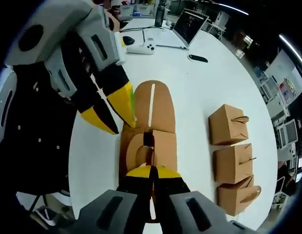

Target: Pick up one paper box from the group, open the paper box, and remove the item inside

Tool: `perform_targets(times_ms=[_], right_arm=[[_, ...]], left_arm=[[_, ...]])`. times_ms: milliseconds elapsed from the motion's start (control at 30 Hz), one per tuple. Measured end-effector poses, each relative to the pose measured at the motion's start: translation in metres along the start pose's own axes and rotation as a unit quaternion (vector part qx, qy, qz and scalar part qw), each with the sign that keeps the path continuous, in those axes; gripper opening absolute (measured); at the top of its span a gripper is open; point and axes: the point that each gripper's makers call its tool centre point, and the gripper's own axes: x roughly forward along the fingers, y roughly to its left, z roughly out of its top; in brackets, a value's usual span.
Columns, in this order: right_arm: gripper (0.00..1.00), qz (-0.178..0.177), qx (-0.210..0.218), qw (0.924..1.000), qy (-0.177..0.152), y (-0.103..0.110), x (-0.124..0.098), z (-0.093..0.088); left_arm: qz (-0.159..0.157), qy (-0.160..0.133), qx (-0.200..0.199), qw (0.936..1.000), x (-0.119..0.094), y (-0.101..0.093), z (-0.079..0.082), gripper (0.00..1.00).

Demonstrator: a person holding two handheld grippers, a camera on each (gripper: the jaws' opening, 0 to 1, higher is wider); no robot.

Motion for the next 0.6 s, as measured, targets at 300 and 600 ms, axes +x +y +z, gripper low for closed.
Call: perform_targets(times_ms=[300, 600], right_arm=[[0.03, 0.002, -0.001, 1.0000, 0.002, 0.005, -0.001, -0.002], [0.03, 0.002, 0.002, 1.0000, 0.001, 0.006, -0.002, -0.004]], left_arm=[[0.007, 0.018, 0.032, 0.9993, 0.023, 0.001, 0.003, 0.08], [0.024, 0.013, 0.037, 0.9990, 0.023, 0.003, 0.007, 0.04]])
